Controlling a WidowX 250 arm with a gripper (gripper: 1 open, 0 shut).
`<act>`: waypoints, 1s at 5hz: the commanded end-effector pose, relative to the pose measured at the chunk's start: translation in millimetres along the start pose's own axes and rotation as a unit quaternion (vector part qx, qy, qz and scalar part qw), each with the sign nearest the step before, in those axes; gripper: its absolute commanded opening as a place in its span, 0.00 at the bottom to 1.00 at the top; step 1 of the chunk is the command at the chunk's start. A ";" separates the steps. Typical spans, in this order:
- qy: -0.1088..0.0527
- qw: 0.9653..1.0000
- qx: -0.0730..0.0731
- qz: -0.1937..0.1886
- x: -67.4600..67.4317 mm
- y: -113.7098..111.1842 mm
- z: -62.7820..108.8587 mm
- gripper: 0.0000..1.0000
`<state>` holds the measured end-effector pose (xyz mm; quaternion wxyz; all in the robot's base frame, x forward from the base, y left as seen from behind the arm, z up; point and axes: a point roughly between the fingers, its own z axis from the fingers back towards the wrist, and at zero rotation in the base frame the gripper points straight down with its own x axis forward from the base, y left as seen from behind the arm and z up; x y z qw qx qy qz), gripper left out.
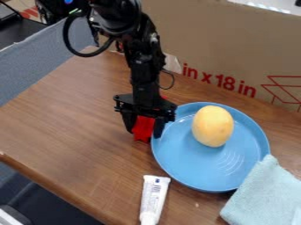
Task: Move the red object to the left side of the table
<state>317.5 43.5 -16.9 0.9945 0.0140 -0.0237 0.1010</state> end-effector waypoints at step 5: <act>0.013 0.999 0.044 -0.001 -23.6 17.5 -13.0 0.00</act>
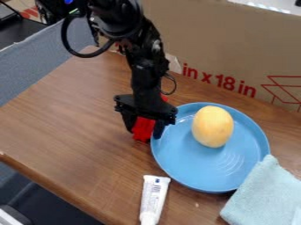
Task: Move the red object to the left side of the table
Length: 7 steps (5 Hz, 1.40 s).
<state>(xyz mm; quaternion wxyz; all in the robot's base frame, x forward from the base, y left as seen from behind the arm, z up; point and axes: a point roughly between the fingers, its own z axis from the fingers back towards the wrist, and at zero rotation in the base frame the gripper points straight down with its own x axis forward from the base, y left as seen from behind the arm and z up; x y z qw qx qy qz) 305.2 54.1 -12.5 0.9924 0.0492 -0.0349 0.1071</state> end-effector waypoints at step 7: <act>0.034 0.998 0.044 0.009 -36.6 36.6 -46.0 0.00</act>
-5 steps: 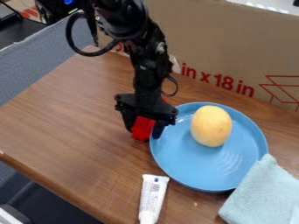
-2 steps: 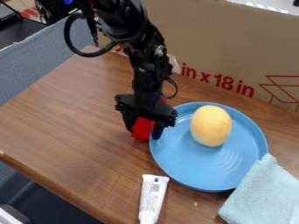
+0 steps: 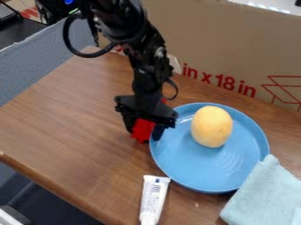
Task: Move the red object to the left side of the table
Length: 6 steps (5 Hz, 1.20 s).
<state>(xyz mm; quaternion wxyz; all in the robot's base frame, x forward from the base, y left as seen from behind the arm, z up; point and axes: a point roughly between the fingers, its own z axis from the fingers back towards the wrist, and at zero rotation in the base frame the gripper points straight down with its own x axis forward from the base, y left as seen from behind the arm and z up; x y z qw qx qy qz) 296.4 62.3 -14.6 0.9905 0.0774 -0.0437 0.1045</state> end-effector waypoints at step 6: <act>0.056 0.998 0.028 0.018 -42.8 19.0 -36.6 0.00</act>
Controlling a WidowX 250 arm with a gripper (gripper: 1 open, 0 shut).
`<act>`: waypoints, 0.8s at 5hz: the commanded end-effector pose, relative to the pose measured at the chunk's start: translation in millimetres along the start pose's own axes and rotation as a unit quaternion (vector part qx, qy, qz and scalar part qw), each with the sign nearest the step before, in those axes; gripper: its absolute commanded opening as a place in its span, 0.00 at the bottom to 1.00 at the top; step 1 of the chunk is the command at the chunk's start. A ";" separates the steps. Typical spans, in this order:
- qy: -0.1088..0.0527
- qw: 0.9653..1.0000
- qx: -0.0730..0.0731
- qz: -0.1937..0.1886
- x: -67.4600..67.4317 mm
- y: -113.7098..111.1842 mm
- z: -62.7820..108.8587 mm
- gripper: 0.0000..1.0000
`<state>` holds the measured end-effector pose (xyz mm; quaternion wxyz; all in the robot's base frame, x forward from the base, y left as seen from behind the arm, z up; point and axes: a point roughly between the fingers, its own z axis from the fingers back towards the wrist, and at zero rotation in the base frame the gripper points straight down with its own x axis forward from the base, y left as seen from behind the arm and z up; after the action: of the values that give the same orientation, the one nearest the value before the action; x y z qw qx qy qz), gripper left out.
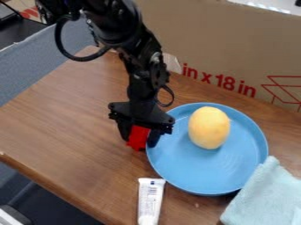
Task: Move the red object to the left side of the table
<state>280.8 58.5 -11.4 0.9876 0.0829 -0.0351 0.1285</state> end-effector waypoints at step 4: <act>0.052 0.998 0.024 -0.004 -6.0 35.8 -49.1 0.00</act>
<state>287.2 71.0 -12.0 0.9893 0.0950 -0.0123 0.1097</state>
